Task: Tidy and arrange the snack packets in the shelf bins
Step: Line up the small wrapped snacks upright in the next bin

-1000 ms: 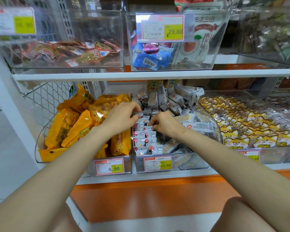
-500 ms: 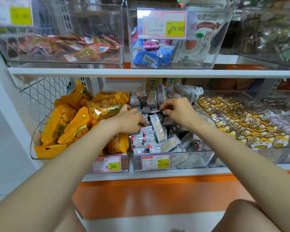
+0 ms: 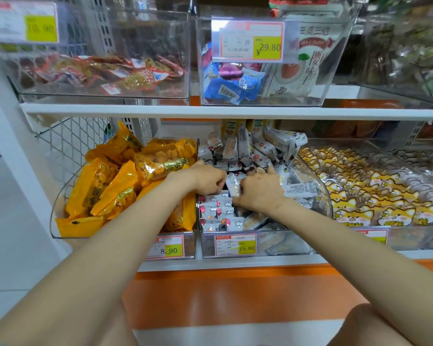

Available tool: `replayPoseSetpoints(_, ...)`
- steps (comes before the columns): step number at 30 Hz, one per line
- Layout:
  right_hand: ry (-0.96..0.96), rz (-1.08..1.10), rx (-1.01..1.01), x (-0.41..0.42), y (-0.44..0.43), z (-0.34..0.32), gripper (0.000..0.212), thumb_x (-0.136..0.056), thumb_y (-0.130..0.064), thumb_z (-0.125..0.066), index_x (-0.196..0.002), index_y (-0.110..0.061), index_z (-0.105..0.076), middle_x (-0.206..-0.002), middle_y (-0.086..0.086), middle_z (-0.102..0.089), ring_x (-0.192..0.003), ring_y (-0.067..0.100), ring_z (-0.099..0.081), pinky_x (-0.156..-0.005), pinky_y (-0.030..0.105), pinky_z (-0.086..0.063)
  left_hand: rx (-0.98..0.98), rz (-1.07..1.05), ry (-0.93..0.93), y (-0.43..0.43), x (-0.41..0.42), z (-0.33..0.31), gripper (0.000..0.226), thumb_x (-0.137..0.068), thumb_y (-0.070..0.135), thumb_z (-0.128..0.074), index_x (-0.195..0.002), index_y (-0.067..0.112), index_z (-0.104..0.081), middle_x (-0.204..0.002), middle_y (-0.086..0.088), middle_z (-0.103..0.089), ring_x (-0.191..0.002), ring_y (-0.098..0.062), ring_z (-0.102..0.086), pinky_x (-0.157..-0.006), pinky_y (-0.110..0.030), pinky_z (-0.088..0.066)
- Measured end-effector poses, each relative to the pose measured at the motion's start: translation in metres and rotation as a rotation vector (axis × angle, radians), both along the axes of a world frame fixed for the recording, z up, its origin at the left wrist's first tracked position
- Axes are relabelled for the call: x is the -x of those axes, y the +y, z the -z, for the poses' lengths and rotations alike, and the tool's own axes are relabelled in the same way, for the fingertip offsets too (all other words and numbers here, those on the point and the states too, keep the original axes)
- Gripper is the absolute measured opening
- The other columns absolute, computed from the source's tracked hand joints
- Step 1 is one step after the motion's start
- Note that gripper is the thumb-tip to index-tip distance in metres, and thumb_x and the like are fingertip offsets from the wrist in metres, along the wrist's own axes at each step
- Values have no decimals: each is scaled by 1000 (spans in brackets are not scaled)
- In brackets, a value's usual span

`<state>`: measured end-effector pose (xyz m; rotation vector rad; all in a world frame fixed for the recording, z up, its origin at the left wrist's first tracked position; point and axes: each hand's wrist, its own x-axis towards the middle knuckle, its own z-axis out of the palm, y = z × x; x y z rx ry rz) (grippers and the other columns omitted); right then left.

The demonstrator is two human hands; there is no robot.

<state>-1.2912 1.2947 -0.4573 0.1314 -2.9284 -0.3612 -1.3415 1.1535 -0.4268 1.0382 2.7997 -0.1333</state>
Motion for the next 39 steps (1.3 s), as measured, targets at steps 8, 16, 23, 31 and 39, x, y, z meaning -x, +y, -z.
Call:
replayPoseSetpoints(8, -76, 77, 359, -6, 1, -18, 40, -80, -49, -61, -88, -13, -47, -83, 3, -53, -85, 25, -52, -80, 33, -33, 33, 29, 27, 0, 0, -1, 4, -97, 21, -42, -94, 20, -44, -87, 4, -54, -90, -18, -50, -98, -34, -24)
replayPoseSetpoints(16, -80, 63, 911, -13, 23, -34, 31, -77, -24, -70, -82, -14, -42, -71, -1, -50, -62, 18, -50, -45, 23, -36, 117, 1, 29, 0, 0, 0, 34, -99, 33, -40, -127, 14, -43, -121, -5, -57, -117, -22, -48, -102, -34, -22)
replayPoseSetpoints(23, -57, -102, 1430, -21, 44, -37, 33, -81, -5, -69, -108, -8, -50, -91, 9, -60, -73, 12, -57, -62, 14, -48, 78, -23, -37, 7, 2, -2, 37, -98, 38, -40, -127, 16, -51, -127, -7, -57, -117, -26, -50, -97, -33, -33)
replayPoseSetpoints(31, 126, -346, 1487, -34, 54, -41, 25, -87, -10, -64, -101, -30, -58, -99, -11, -64, -90, 3, -61, -79, 15, -51, -214, -4, -12, -7, 1, -1, 23, -96, 19, -49, -117, 15, -58, -115, -2, -64, -107, -19, -57, -90, -29, -43)
replayPoseSetpoints(39, 345, -572, 739, -26, 68, -28, 47, -74, 0, -71, -116, -21, -65, -98, -4, -48, -87, 2, -45, -76, 8, -37, -981, -249, -576, -7, -28, -33, 26, -98, 32, -42, -94, 14, -61, -81, 1, -71, -72, -11, -66, -63, -17, -54)
